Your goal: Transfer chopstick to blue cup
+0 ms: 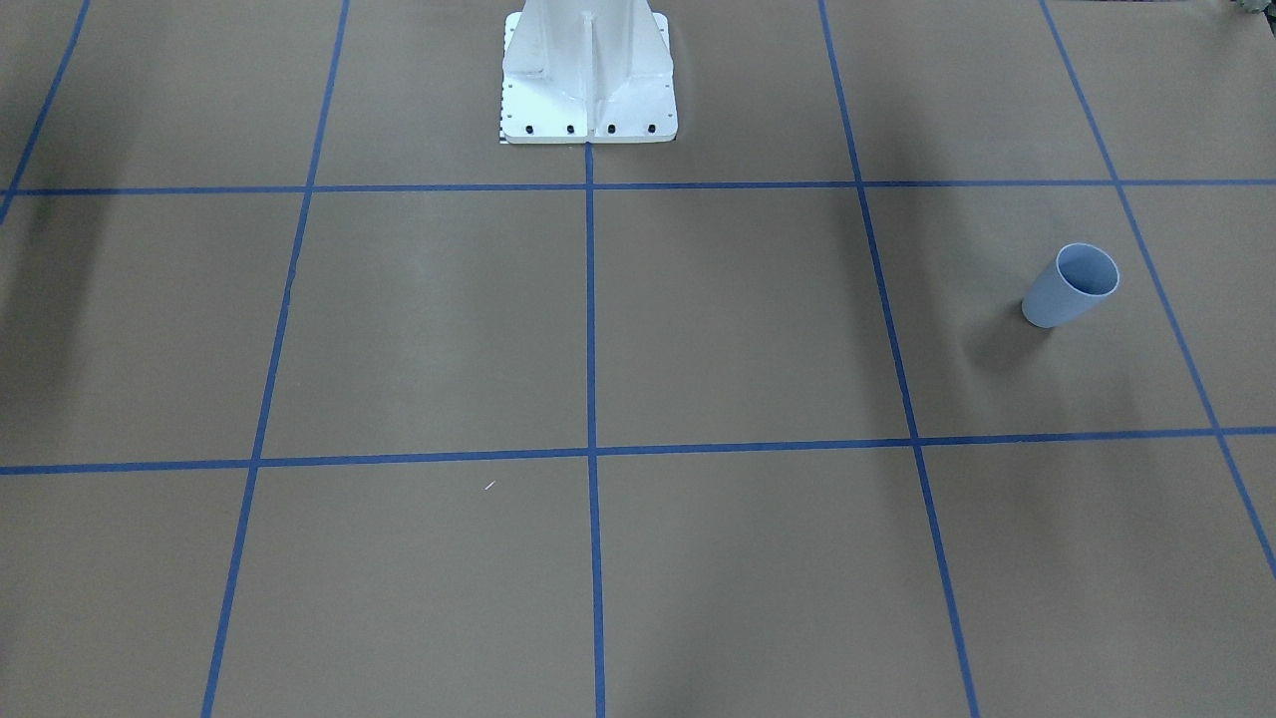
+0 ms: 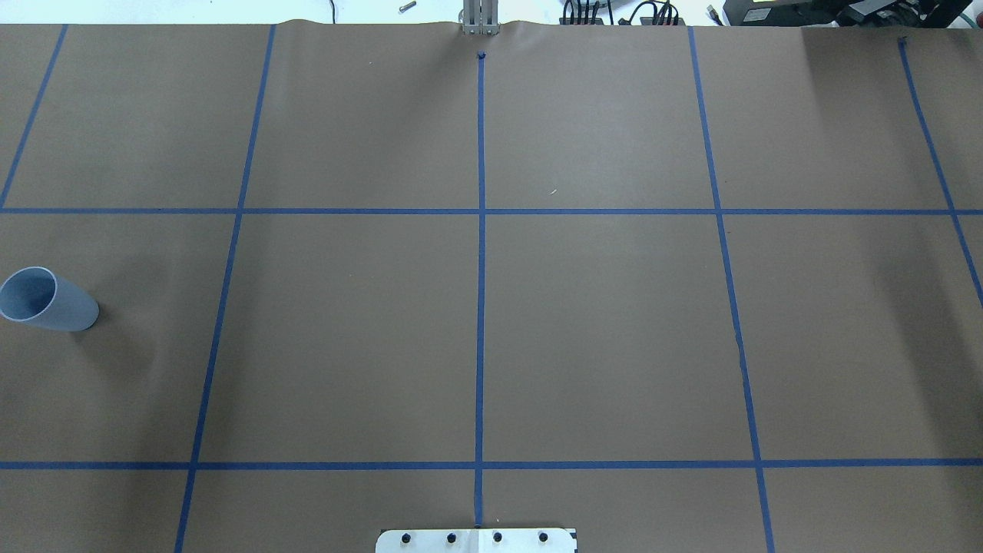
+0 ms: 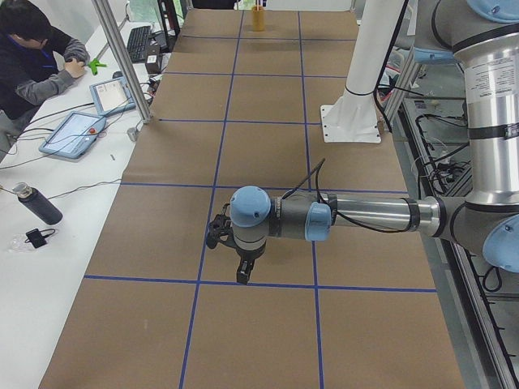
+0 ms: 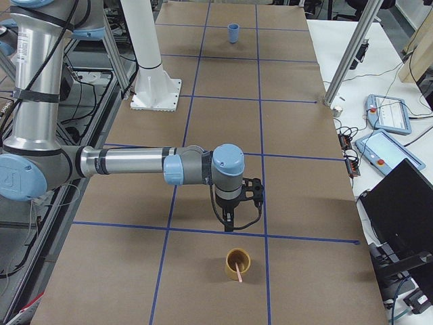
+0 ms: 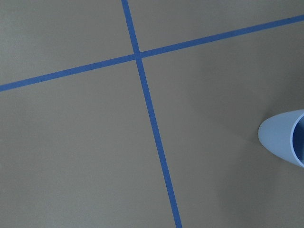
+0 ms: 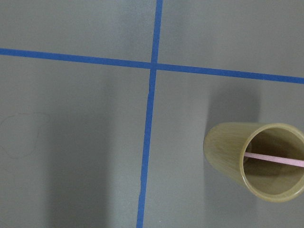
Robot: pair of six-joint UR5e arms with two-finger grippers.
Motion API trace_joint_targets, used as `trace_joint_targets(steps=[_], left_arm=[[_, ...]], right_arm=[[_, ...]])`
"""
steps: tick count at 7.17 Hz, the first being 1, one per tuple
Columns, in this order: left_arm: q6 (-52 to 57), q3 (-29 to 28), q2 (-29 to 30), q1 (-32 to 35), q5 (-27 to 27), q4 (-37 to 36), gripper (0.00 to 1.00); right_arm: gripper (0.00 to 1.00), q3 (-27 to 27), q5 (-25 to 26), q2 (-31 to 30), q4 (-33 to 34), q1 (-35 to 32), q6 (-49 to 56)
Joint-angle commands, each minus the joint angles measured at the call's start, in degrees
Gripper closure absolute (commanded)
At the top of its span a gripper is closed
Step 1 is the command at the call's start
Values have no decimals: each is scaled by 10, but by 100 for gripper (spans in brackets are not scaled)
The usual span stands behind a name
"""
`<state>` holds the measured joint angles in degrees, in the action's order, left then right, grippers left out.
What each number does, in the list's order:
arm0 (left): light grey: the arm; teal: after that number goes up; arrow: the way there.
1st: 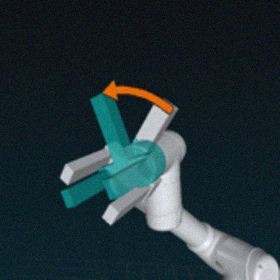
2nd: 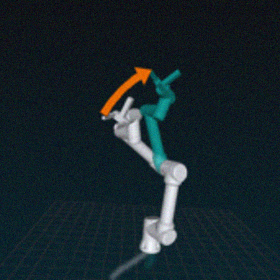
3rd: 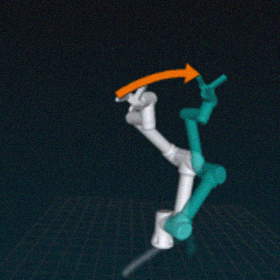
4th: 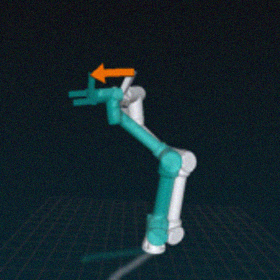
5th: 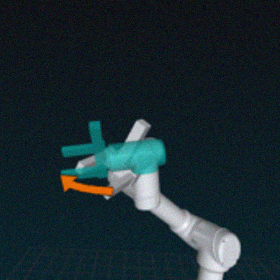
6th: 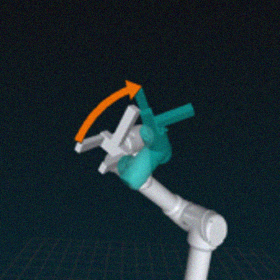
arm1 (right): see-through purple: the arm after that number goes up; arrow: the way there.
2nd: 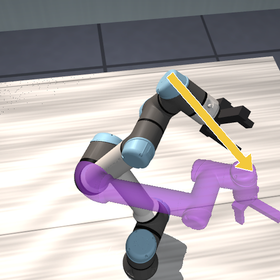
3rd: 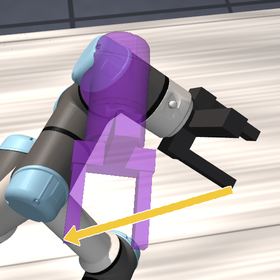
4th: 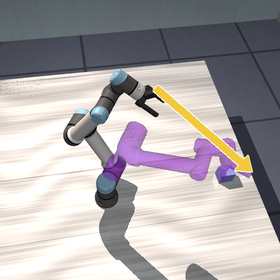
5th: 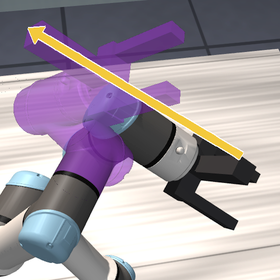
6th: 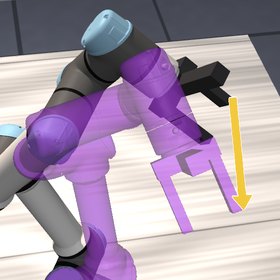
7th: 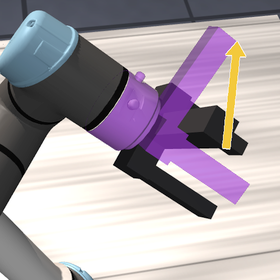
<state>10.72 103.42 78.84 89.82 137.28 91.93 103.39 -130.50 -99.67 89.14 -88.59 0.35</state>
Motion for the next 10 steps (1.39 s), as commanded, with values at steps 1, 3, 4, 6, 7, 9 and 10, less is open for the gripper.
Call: trace_joint_targets(steps=[1, 3, 4, 6, 7, 9, 10], left_arm=[[1, 5, 3, 0, 0, 2, 2], [1, -1, 3, 0, 0, 71, 2], [2, 0, 1, 0, -1, 107, 2], [-2, -4, 10, -1, 0, 207, 2], [-5, -8, 22, -2, -1, 236, 2], [-36, -34, 47, -2, 3, 250, 2], [-78, -31, 47, -2, 57, 255, 2]], right_arm=[[0, 1, 0, 0, -1, 0, 0], [0, 9, 0, -2, 1, 0, 0], [0, 10, 0, 0, -1, 0, 0], [0, 14, -4, 9, -5, 0, -4], [0, 15, -5, 15, -5, -1, -8], [0, 16, -13, 17, -5, -8, -7], [0, 29, -59, 7, -18, -13, 2]])
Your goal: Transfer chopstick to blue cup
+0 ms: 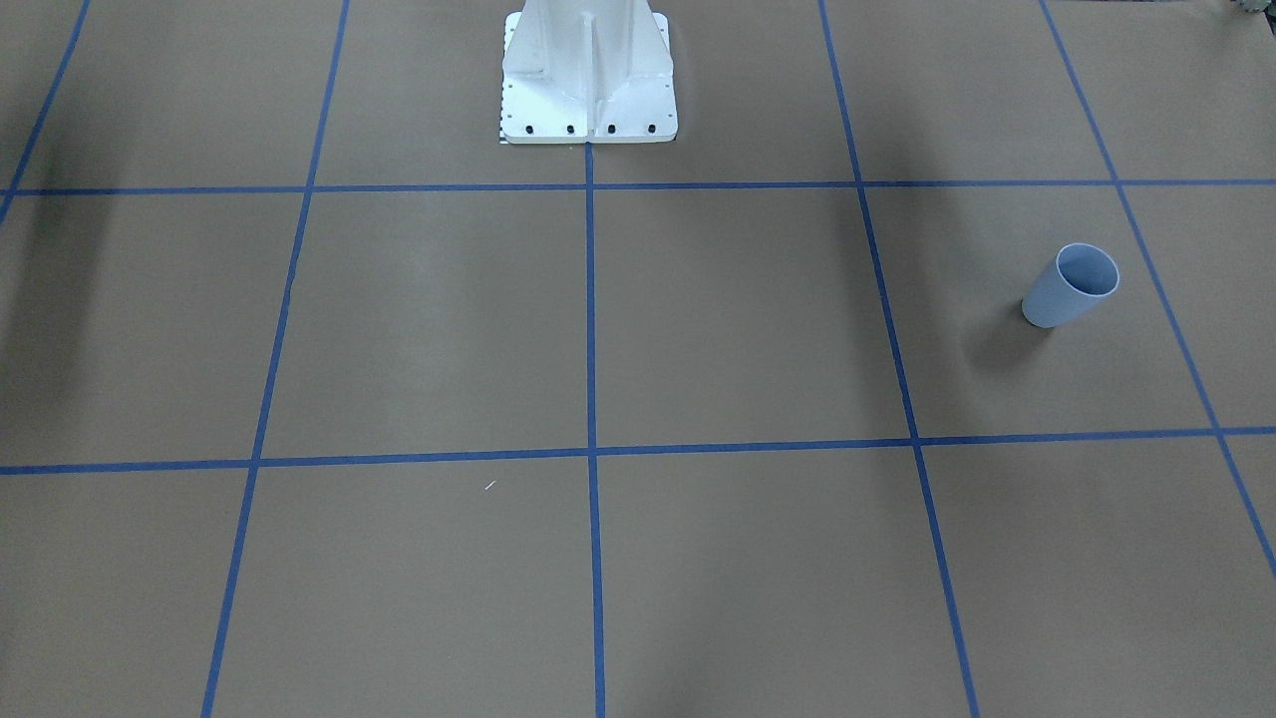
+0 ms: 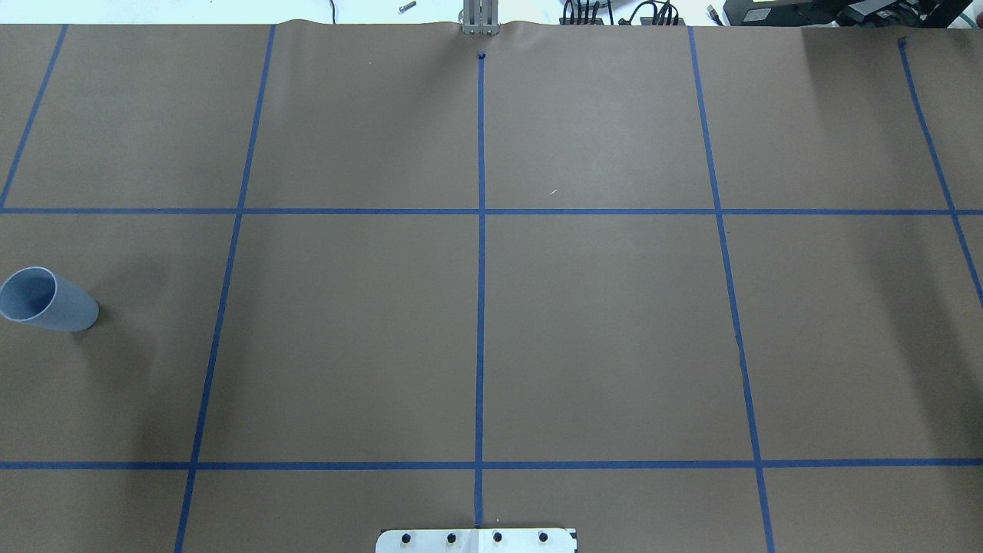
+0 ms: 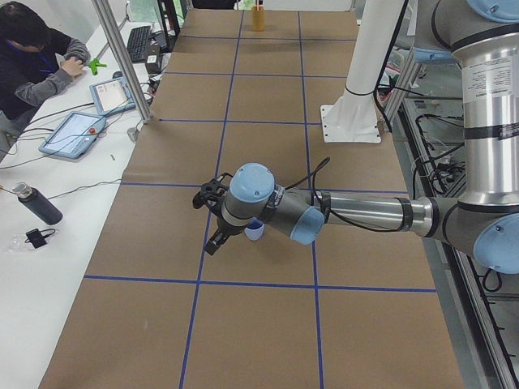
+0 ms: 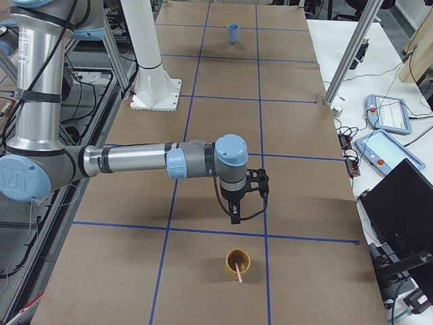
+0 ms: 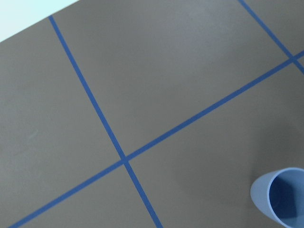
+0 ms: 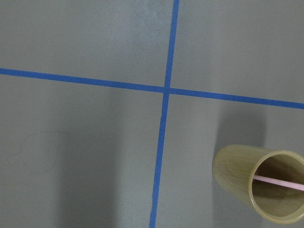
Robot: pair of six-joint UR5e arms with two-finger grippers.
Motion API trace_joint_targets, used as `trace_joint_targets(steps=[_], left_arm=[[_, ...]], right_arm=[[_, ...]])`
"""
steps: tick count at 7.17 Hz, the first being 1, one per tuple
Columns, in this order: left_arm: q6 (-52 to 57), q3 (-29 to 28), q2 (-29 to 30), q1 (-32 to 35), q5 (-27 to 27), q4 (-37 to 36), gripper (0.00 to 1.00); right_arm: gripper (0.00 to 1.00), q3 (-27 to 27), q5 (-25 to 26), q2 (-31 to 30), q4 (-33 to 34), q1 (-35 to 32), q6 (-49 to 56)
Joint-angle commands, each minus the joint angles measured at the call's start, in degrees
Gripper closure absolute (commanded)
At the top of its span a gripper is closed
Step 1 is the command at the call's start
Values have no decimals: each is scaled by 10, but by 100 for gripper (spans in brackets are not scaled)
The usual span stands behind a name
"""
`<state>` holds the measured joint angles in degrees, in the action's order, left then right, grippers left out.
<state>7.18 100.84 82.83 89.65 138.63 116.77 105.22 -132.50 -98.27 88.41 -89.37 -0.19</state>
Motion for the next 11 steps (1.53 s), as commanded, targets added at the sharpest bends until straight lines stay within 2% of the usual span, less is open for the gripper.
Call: trace_joint_targets(steps=[1, 2, 3, 4, 5, 6, 8, 9, 11], left_arm=[[-40, -12, -1, 3, 59, 9, 2], [-59, -6, -16, 3, 59, 28, 1], [-111, -15, -12, 0, 15, 26, 1], [-168, -14, -18, -25, -6, 25, 1], [-215, -10, -46, -53, -11, 49, 1], [-224, -7, -56, -91, -34, 66, 1], [-380, 34, -51, -217, -89, 74, 1], [-414, 40, -44, -266, -112, 83, 1], [-419, 24, -26, -290, -120, 85, 3]], right_arm=[[0, 18, -65, -4, -61, -7, 19], [0, 36, -66, -4, -82, -5, 8], [0, 50, -68, -2, -82, -1, 3], [0, 64, -45, 1, -82, 27, -38], [0, 90, 14, -1, -81, 64, -110], [0, 89, 35, -6, -81, 70, -119], [0, 86, 44, -24, -80, 70, -125], [0, 85, 44, -35, -83, 70, -126], [0, 83, 44, -44, -83, 70, -126]])
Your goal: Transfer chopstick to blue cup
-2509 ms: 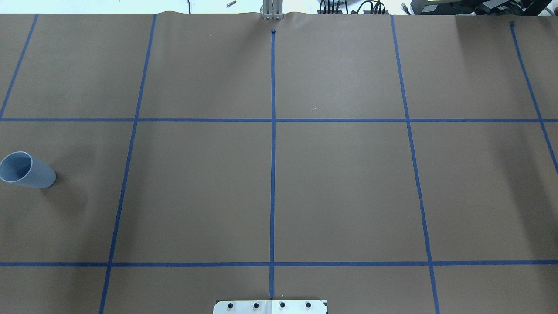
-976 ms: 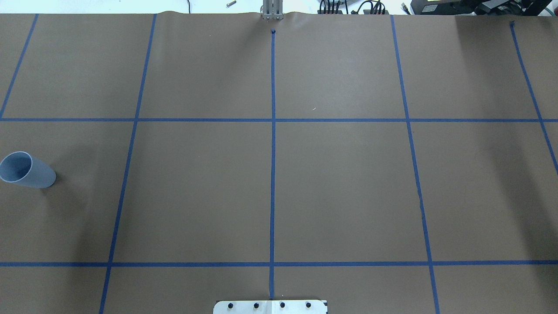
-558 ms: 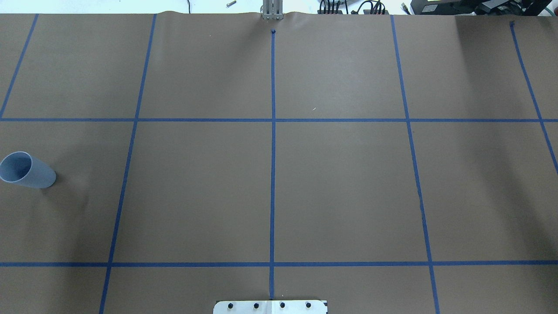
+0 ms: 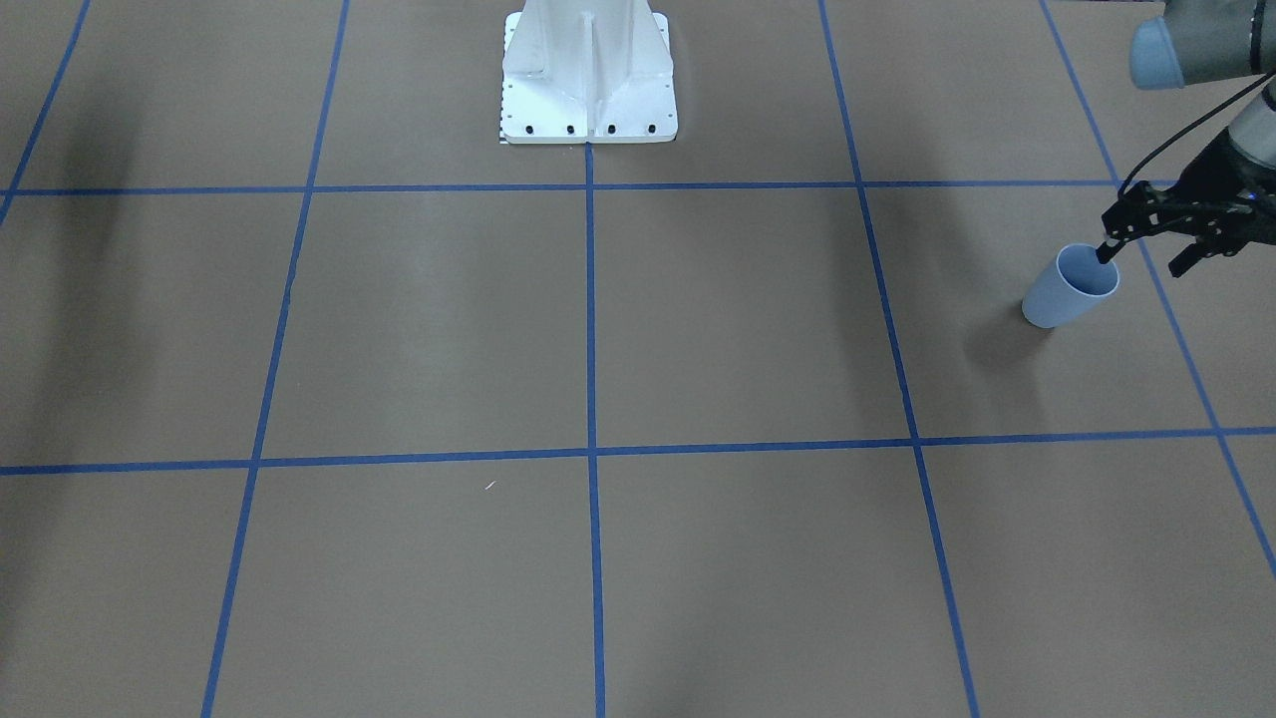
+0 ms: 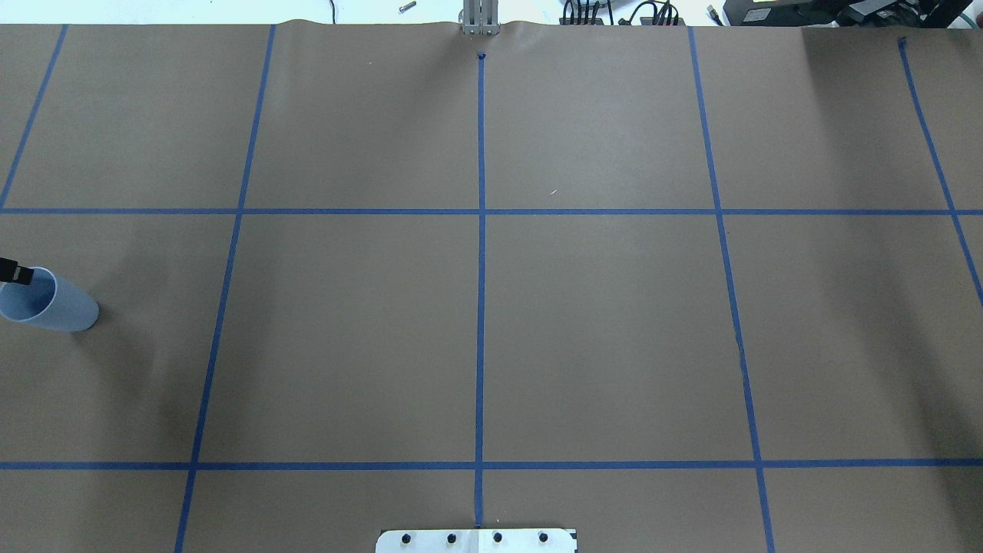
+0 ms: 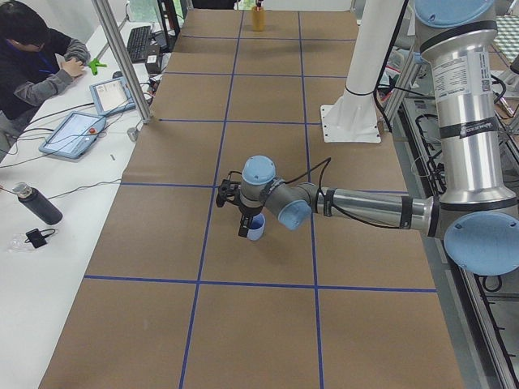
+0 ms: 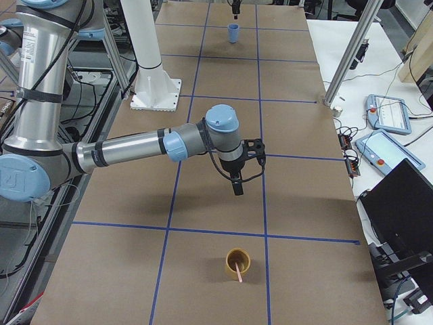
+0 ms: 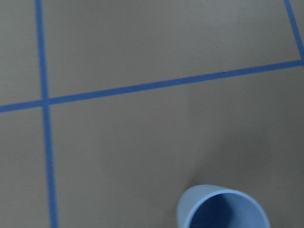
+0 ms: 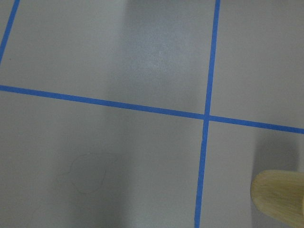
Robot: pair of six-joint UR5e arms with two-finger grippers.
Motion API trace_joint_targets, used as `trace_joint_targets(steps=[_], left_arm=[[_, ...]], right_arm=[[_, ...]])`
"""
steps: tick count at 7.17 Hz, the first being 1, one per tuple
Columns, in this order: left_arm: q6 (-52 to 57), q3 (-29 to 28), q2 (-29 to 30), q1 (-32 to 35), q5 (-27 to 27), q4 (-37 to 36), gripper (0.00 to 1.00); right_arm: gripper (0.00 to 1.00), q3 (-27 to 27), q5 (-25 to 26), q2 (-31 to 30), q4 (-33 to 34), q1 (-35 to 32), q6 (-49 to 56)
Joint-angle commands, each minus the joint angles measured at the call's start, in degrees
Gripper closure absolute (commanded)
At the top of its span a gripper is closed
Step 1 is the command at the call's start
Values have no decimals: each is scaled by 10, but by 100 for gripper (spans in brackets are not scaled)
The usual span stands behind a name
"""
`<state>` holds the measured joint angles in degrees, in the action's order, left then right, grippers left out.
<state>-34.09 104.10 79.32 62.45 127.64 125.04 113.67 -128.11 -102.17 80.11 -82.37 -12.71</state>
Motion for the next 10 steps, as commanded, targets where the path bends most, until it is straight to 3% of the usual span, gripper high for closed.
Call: trace_joint_targets(steps=[1, 3, 7, 8, 9, 10], left_arm=[[11, -12, 6, -18, -22, 2, 5], [56, -11, -2, -11, 15, 1, 5], [111, -48, -2, -12, 14, 3, 7], [114, -70, 6, -12, 13, 5, 12], [111, -75, 10, -15, -11, 5, 33], [111, -74, 11, -17, -19, 6, 74]], right_arm=[[0, -3, 0, -5, 0, 0, 0], [0, -5, -1, -5, -1, 0, 0], [0, -5, -1, -4, -1, 0, 1], [0, -5, -1, -4, -1, 0, 1], [0, -5, -1, -4, -1, 0, 1], [0, -6, 0, -4, -1, 0, 1]])
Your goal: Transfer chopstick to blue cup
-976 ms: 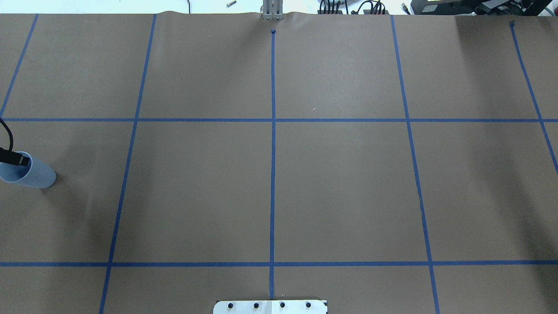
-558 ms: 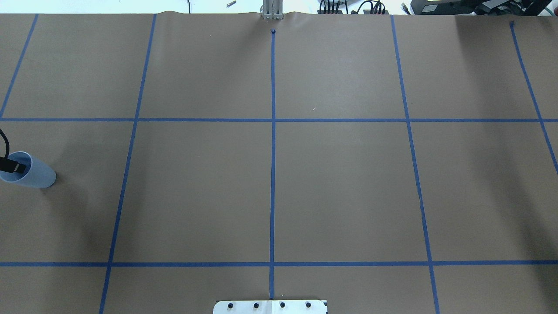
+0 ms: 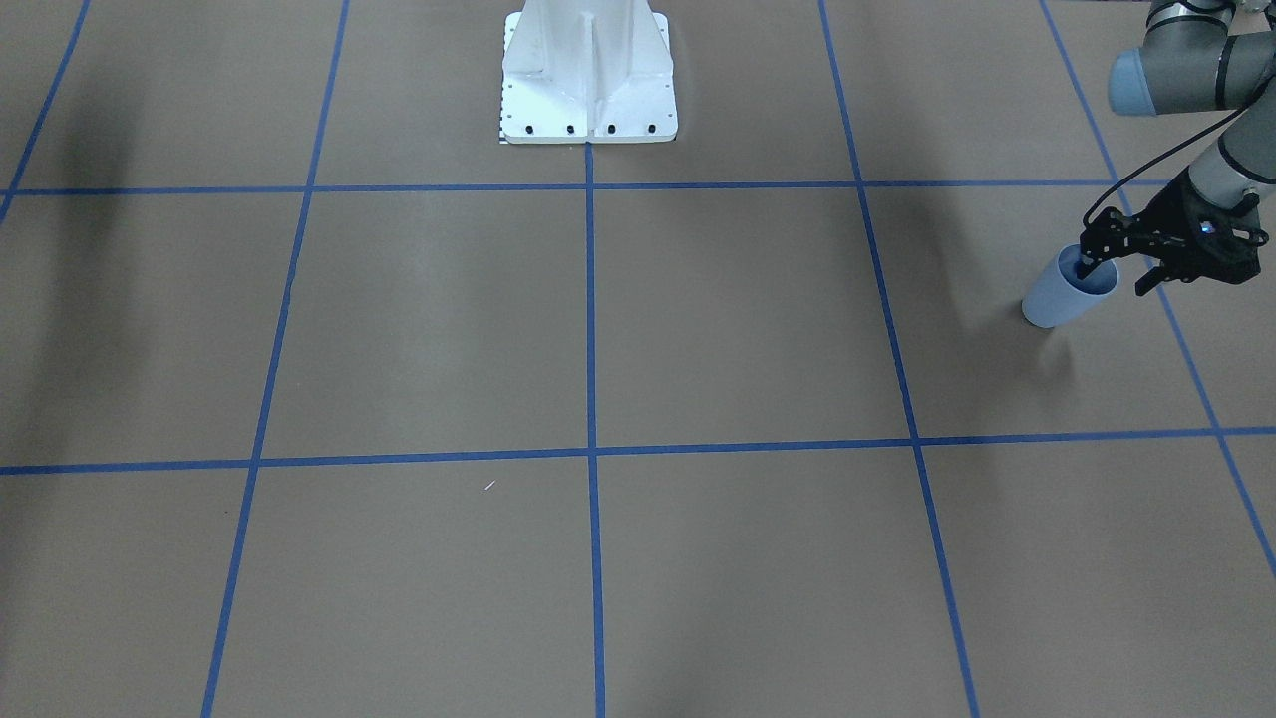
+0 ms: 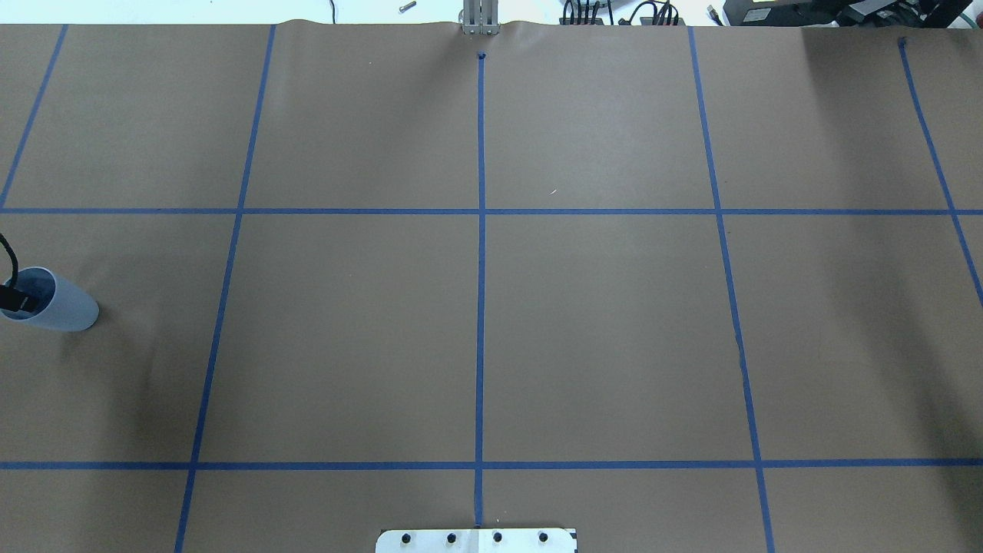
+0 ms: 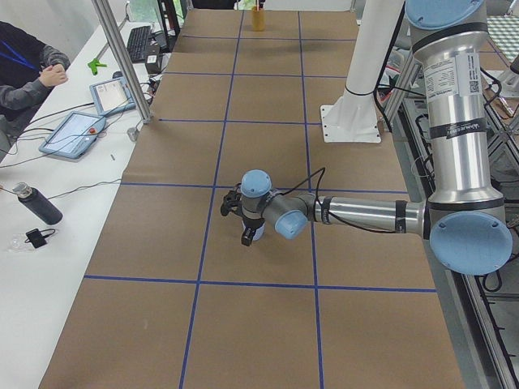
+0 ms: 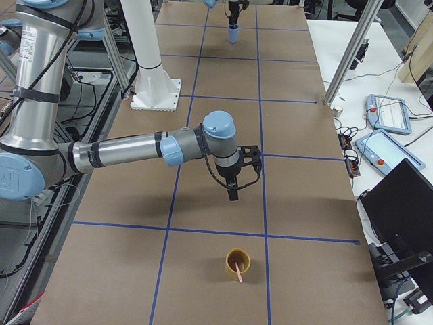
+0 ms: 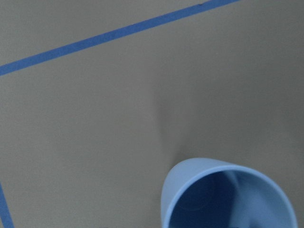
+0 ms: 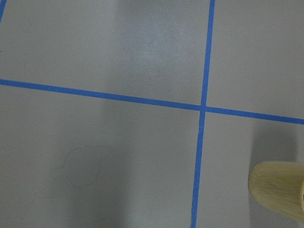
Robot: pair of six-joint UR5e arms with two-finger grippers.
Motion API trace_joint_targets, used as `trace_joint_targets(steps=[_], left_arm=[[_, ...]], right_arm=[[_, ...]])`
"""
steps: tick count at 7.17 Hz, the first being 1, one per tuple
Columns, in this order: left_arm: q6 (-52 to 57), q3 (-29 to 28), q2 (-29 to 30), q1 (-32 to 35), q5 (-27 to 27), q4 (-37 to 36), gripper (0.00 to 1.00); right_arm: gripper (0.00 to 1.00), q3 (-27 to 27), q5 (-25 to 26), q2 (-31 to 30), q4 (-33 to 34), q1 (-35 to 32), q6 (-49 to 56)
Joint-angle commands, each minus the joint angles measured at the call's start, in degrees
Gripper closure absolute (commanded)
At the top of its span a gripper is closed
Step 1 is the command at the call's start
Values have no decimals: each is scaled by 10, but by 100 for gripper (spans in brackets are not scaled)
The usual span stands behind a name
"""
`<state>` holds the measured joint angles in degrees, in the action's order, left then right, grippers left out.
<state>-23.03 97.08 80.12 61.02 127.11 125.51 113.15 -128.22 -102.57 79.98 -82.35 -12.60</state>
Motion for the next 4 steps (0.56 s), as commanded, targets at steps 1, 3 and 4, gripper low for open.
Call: trace_joint_targets(steps=[1, 3, 4], left_arm=[[2, -1, 2, -3, -13, 1, 100], [-4, 35, 3, -3, 23, -4, 100], [-7, 69, 3, 1, 65, -8, 100]], right_arm=[[0, -1, 1, 0, 0, 0, 0], [0, -1, 1, -1, 0, 0, -1], [0, -2, 1, -1, 0, 0, 0]])
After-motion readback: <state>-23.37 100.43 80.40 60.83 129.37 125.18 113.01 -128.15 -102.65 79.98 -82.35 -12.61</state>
